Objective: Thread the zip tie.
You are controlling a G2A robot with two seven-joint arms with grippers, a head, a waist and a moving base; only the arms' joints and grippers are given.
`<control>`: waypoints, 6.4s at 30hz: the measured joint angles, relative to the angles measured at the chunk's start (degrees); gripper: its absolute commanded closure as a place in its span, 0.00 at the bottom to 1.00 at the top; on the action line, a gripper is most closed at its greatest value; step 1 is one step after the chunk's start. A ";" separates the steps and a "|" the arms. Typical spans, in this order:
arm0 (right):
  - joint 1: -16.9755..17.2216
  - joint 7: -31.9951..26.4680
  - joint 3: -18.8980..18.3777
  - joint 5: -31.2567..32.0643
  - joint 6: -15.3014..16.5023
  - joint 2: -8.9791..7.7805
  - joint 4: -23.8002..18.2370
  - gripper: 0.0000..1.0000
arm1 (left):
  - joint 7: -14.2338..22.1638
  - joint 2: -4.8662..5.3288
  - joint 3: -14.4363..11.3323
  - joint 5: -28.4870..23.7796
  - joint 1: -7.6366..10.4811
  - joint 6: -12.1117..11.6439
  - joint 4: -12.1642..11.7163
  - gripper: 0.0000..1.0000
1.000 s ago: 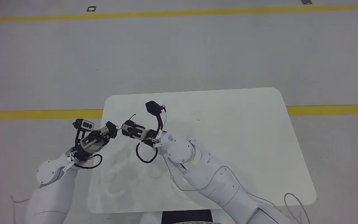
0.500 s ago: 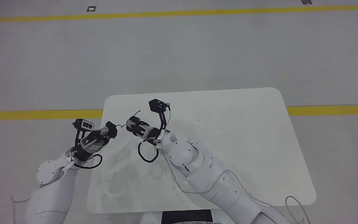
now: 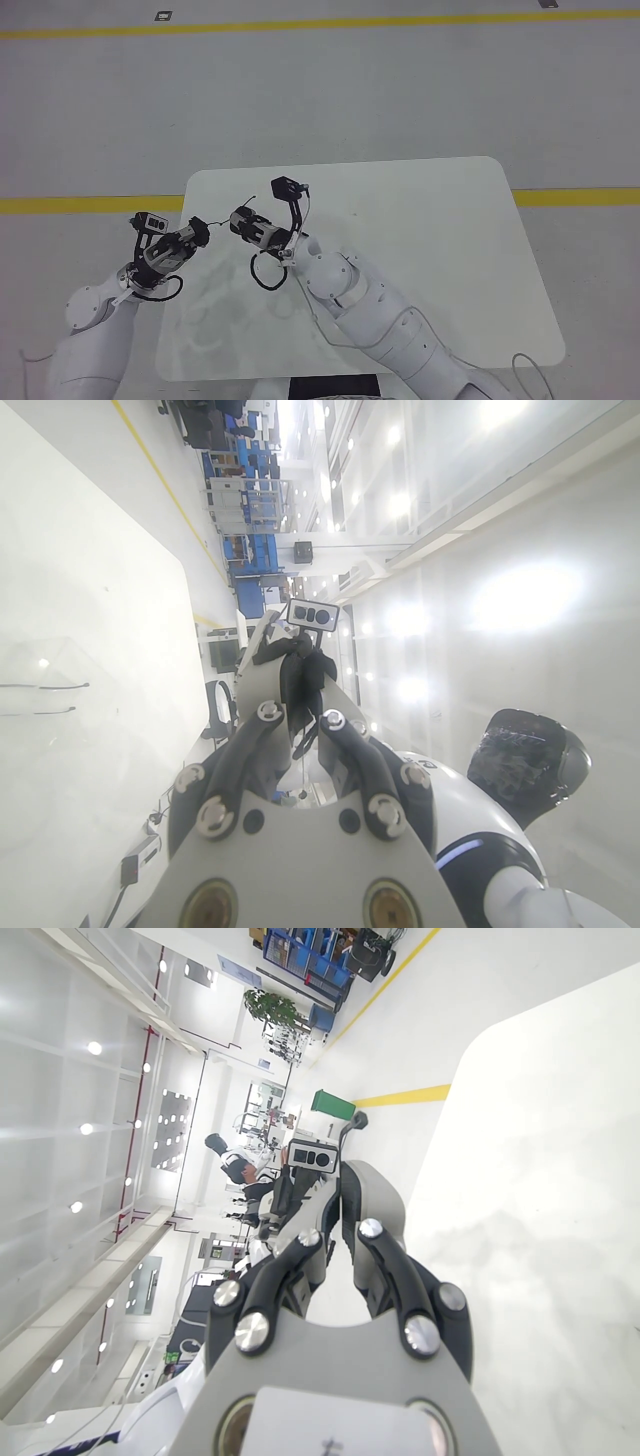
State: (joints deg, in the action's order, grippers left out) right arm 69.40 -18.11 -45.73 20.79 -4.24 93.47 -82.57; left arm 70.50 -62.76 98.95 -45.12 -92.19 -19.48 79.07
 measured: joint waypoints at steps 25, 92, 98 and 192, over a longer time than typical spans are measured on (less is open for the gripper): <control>-0.33 -1.99 0.80 -0.12 1.61 -0.15 0.16 1.00 | 0.00 0.00 0.00 0.00 0.00 0.00 0.00 1.00; -0.41 0.03 0.79 1.17 2.39 -0.27 -0.16 1.00 | 0.00 0.00 0.00 0.00 0.00 0.00 0.00 0.83; -0.67 0.51 0.94 3.44 1.42 -0.38 -0.53 1.00 | 0.00 0.00 0.00 0.00 0.00 0.00 0.00 0.69; -0.58 -2.78 9.53 49.17 -13.33 1.55 -5.53 1.00 | -7.59 0.96 -2.29 6.87 -1.62 0.22 4.21 0.85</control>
State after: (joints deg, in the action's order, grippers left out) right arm 68.81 -20.89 -36.20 69.96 -17.57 95.01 -88.10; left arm 62.91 -61.80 96.66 -38.25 -93.82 -19.26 83.28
